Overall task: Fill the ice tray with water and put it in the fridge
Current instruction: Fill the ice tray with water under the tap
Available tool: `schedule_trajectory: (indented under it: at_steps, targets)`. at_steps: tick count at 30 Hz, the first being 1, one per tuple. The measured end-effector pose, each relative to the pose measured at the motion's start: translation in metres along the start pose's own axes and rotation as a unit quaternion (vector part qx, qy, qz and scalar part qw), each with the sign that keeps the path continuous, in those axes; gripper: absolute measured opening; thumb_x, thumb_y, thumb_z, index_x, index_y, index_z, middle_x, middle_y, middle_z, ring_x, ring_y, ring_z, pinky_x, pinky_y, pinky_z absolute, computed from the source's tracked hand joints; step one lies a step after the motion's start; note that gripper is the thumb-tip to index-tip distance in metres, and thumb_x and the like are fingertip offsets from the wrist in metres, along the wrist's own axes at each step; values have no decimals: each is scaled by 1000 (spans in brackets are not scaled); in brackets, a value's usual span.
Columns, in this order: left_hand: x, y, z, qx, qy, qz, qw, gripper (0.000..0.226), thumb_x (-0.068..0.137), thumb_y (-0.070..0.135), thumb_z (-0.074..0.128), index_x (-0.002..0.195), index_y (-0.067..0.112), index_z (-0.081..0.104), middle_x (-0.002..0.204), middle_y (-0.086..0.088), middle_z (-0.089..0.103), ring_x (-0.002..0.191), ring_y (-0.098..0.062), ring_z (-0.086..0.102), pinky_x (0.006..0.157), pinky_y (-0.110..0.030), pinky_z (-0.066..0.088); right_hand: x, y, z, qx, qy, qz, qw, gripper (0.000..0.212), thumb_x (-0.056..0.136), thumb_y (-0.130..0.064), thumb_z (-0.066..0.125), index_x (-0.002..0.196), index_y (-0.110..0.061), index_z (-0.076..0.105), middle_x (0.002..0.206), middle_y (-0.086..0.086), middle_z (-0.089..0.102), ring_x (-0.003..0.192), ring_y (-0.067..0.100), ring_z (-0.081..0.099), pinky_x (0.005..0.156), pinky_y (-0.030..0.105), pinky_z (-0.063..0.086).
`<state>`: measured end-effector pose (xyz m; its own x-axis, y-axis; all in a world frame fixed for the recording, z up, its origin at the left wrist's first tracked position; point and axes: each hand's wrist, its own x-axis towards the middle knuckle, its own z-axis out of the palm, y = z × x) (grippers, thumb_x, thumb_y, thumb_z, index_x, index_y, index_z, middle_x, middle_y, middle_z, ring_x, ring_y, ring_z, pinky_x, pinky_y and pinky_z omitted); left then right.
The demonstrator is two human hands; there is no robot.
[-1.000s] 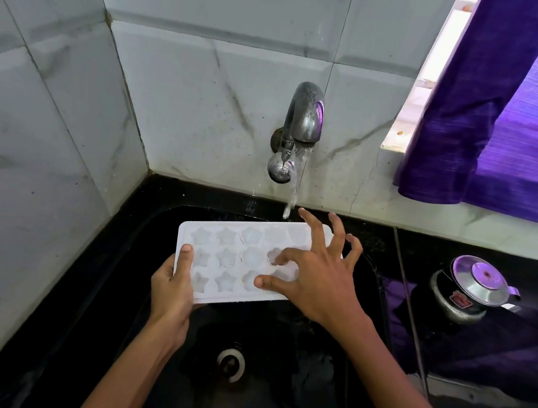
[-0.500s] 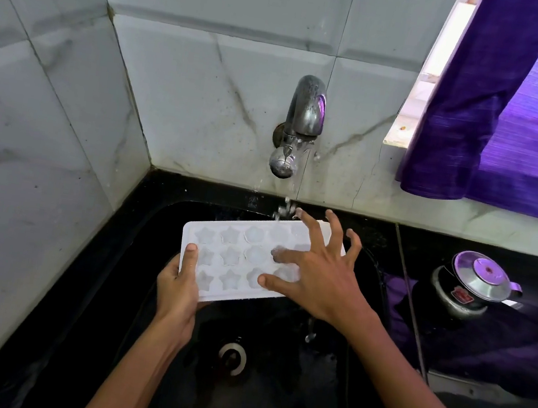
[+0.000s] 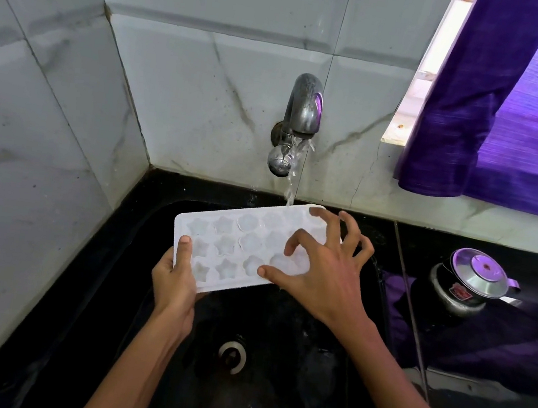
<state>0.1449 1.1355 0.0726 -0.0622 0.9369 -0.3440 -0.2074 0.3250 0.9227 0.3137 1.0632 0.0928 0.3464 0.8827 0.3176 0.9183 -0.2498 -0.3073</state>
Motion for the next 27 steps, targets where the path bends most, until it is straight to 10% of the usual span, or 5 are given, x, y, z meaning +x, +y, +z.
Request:
schedule_trajectory:
  at_steps: [6,13,27]
  targets:
    - [-1,5,6,-22,27,9,999,23,98,33,44,104,15,58,87,0,66,76,-16,65,68,-36,55,-8,2,8,-40,-55,-62,996,57,76,-79,35,120,-48,55,154,-2,17,138,28,-8,104,51,-6]
    - [-3,2,5,-18,24,9,1000,22,98,33,44,103,17,58,87,1,66,76,-15,65,63,-34,53,1,2,16,-43,-3,-84,996,30,62,-57,76,85,-39,68,145,8,41,135,35,12,102,52,6]
    - [-1,4,5,10,-21,-3,1000,22,98,33,44,104,18,59,90,0,68,79,-17,67,61,-33,55,-5,19,7,-66,-32,-124,990,37,72,-70,46,87,-44,68,150,-1,25,139,36,8,103,54,9]
